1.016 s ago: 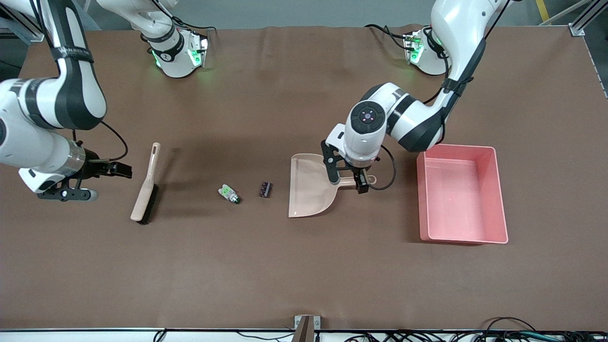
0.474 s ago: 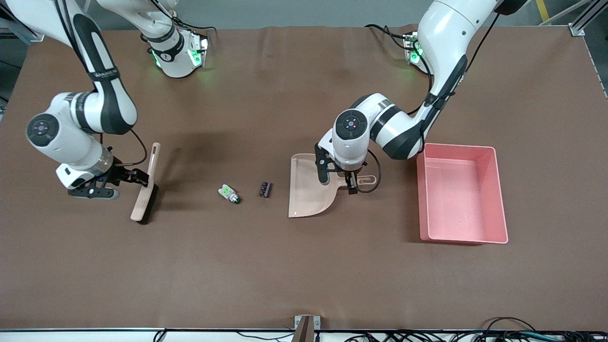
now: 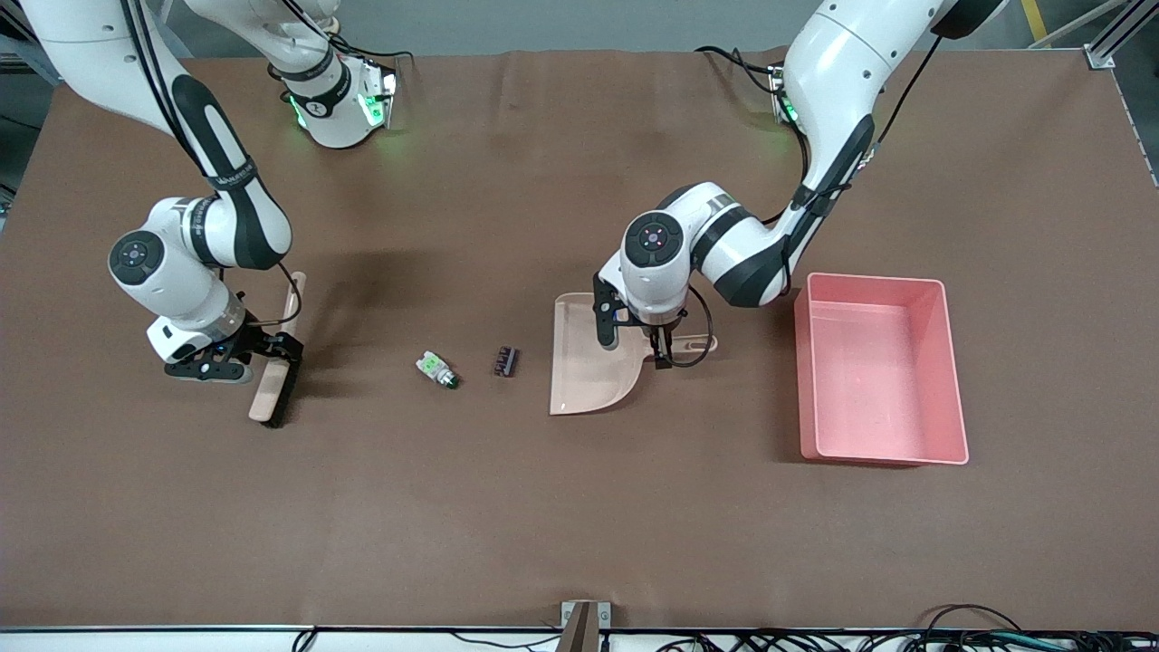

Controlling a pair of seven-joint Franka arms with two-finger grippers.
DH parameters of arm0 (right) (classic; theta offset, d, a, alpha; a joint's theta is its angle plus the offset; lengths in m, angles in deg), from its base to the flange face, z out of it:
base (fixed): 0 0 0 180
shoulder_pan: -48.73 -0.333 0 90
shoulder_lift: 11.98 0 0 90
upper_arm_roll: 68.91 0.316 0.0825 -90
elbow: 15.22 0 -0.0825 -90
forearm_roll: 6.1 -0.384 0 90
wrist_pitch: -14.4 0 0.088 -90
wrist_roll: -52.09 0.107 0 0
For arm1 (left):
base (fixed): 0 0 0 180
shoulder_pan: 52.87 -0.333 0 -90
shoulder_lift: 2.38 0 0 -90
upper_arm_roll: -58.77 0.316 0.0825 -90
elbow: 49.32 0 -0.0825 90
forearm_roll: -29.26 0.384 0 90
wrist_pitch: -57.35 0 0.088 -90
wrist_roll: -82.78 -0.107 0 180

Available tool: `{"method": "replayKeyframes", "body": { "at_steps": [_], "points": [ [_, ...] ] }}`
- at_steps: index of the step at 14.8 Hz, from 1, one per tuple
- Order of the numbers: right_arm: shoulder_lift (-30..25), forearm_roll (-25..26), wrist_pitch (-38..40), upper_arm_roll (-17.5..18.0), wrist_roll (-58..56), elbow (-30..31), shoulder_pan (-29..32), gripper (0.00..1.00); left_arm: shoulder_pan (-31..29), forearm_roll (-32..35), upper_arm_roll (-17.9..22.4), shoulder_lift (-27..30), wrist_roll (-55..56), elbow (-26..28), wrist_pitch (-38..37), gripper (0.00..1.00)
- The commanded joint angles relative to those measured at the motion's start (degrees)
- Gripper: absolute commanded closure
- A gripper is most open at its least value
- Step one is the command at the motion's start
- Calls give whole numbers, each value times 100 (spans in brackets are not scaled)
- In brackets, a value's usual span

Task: Clean e-waste and dump in bin
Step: 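Grasp the dustpan handle with the left gripper while the right gripper reaches the brush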

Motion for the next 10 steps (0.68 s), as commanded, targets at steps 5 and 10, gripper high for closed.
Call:
{"method": "replayKeyframes", "body": {
  "at_steps": [5, 10],
  "points": [
    [-2, -78, -52, 58, 128, 31, 62, 46, 35, 197, 11, -251, 15, -218, 16, 24],
    [-11, -78, -52, 67, 128, 31, 54, 73, 53, 363, 11, -321, 235, -218, 25, 33]
  ]
}}
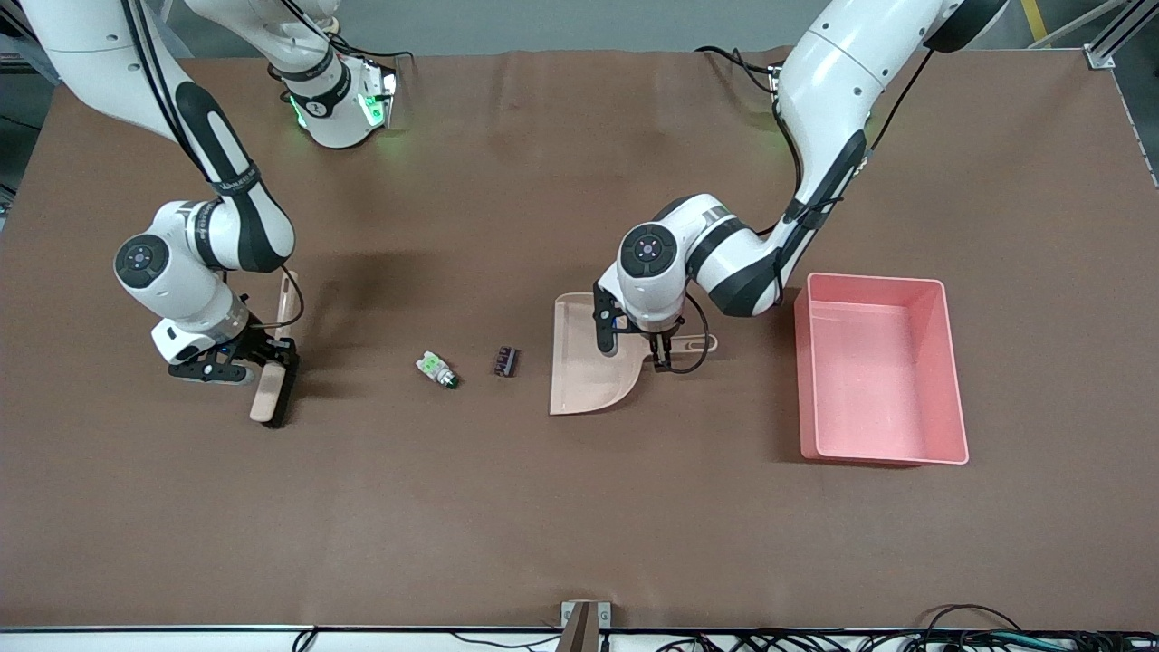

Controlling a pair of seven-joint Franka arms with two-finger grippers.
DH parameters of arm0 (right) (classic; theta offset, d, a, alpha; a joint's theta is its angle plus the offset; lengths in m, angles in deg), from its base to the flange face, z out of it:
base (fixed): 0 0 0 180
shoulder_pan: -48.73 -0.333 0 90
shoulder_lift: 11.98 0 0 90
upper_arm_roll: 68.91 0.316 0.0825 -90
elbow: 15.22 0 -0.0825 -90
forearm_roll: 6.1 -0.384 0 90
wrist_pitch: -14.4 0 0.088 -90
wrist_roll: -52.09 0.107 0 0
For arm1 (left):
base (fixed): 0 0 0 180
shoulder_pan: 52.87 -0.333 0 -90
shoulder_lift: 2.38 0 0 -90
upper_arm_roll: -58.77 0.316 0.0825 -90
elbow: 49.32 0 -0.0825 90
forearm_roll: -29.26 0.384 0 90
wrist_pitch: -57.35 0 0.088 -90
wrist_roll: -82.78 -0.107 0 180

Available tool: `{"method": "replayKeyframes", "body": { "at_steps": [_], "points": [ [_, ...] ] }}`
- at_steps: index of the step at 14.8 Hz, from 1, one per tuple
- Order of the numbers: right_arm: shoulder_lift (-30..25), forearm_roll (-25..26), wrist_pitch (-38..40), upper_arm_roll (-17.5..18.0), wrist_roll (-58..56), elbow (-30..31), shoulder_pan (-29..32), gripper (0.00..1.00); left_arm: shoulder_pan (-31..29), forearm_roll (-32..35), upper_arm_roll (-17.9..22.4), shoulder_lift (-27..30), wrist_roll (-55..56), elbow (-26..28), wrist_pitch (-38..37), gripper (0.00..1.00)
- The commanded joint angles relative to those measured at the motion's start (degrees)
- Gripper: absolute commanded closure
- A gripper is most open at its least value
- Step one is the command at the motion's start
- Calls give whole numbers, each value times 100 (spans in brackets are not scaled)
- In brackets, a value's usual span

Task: Clean e-waste and dump in bin
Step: 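Grasp the white brush handle with the right gripper and lift it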

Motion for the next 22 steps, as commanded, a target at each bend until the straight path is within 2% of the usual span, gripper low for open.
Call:
{"method": "replayKeyframes", "body": {
  "at_steps": [1, 5, 7, 14, 19, 22],
  "points": [
    [-42, -57, -28, 64, 41, 27, 53, 80, 49, 155, 11, -94, 93, -138, 22, 34],
    [-243, -57, 313, 125, 32, 18, -165, 95, 49, 278, 11, -147, 84, -234, 22, 42],
    [-428, -57, 578, 125, 277, 36, -489, 96, 49, 295, 11, -147, 49, -243, 22, 50],
    [-402, -57, 640, 125, 1771, 36, -1528, 98, 92, 489, 11, -164, 5, -287, 13, 69],
    [-323, -57, 412, 125, 2633, -8, -2090, 99, 92, 489, 11, -155, 14, -314, -22, 73],
    [-209, -57, 306, 125, 2792, -52, -2214, 99, 172, 498, 11, -155, 14, -314, -57, 73]
  ]
}}
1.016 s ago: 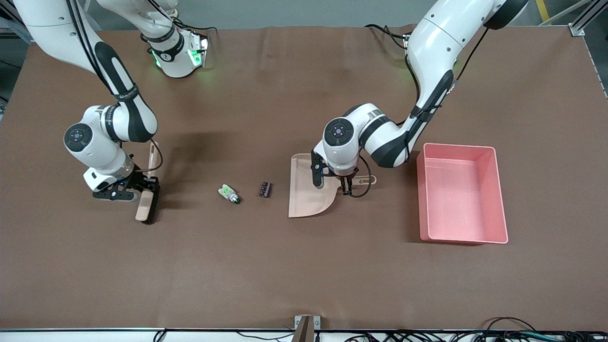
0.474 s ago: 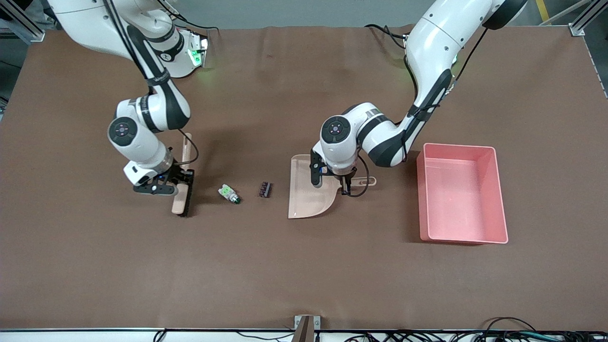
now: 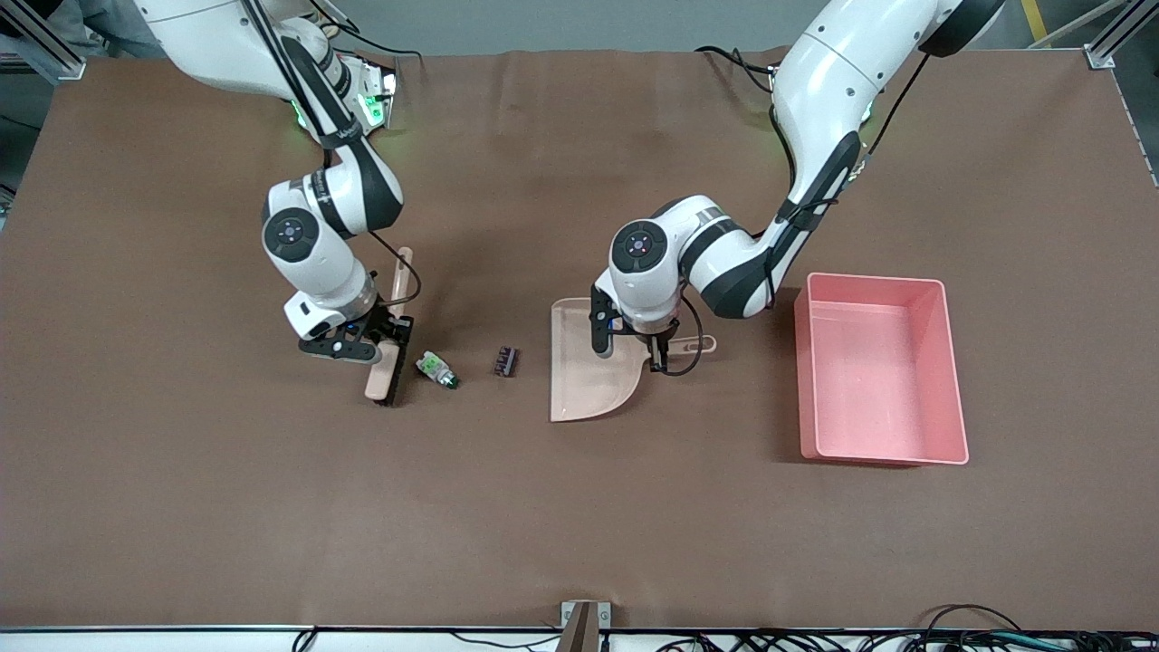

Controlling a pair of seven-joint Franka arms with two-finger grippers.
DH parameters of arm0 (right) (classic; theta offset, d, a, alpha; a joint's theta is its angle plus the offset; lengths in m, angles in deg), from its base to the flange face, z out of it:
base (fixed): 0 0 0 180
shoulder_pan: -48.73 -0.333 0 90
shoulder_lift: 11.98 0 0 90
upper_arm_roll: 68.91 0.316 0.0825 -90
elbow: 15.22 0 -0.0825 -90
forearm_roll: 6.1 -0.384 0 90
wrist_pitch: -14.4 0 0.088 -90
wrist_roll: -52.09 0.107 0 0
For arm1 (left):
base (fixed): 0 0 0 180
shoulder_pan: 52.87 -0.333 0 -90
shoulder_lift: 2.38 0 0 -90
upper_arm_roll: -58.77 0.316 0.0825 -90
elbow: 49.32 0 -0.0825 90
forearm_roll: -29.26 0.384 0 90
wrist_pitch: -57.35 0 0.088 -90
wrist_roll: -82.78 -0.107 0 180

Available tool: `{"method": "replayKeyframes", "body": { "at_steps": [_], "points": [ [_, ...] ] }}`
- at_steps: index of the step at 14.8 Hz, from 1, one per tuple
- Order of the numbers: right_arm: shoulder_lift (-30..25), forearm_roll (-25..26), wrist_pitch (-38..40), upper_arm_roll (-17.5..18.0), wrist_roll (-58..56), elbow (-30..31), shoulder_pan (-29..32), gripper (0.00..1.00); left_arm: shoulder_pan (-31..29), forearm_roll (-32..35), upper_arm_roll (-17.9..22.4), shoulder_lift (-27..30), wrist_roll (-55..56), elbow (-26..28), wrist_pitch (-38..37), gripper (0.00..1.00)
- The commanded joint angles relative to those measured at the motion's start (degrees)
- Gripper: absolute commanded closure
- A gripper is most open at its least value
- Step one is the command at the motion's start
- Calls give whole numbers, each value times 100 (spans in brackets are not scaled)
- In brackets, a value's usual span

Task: Clean e-waste and dump in bin
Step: 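Sweep the brush with the right gripper pushing components toward the dustpan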

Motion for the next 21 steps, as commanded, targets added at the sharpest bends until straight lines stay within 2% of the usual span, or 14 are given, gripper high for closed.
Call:
{"method": "replayKeyframes", "body": {
  "at_steps": [1, 8, 12, 17, 21],
  "points": [
    [20, -55, -116, -44, 184, 6, -124, 99, 84, 139, 11, -85, 17, -177, -72, 73],
    [275, -178, -116, -35, 790, -345, -625, 99, 277, 112, 46, -85, 61, -194, -352, 76],
    [442, -389, -212, -35, 790, -495, -801, 99, 321, 112, 90, -94, 139, -256, -362, 86],
    [661, -398, -274, -35, 790, -731, -1030, 99, 330, 112, 90, -181, 280, -370, -362, 86],
    [828, -609, -257, -35, 782, -977, -1285, 99, 330, 112, 99, -217, 280, -379, -362, 87]
  ]
}}
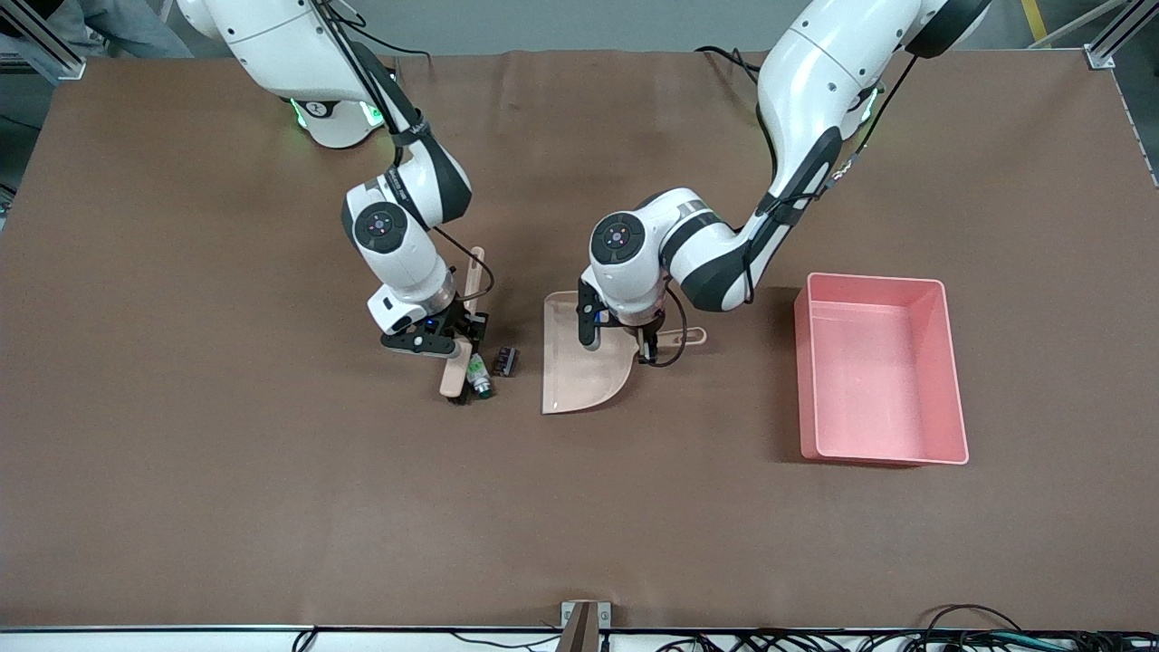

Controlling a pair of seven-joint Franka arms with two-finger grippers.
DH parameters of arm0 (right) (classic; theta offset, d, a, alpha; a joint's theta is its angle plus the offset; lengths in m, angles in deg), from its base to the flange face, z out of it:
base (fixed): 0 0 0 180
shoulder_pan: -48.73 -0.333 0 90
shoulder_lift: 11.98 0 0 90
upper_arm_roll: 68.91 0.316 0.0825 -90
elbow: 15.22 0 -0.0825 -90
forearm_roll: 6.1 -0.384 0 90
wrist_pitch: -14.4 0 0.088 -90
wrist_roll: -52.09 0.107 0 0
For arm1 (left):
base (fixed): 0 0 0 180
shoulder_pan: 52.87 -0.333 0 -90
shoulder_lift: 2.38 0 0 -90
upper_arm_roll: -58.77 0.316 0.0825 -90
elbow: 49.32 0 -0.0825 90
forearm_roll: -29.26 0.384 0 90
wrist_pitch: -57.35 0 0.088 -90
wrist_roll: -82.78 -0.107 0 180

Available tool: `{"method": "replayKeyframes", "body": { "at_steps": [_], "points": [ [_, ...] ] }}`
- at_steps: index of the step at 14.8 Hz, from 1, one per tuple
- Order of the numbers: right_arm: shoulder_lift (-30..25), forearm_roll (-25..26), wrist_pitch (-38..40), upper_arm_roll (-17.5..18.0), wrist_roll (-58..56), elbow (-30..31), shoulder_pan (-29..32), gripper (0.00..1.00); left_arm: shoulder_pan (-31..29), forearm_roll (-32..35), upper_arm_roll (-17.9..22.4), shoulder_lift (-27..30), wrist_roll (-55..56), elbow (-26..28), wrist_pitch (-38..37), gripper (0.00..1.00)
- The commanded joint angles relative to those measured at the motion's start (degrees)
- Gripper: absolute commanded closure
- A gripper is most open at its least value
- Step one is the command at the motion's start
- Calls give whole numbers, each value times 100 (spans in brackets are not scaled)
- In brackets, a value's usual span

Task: Clean e-waste and dump in bin
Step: 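Sweep the brush with the right gripper pushing components toward the dustpan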

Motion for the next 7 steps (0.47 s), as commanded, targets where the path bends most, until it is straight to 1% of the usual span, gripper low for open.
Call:
{"method": "replayKeyframes", "body": {
  "at_steps": [1, 7],
  "points": [
    [211, -137, -10, -35, 57, -272, -211, 99, 79, 103, 33, -128, 74, -196, -96, 87],
    [650, -216, 51, -27, 40, -808, -659, 99, 114, 85, 41, -137, 83, -205, -96, 87]
  ]
}}
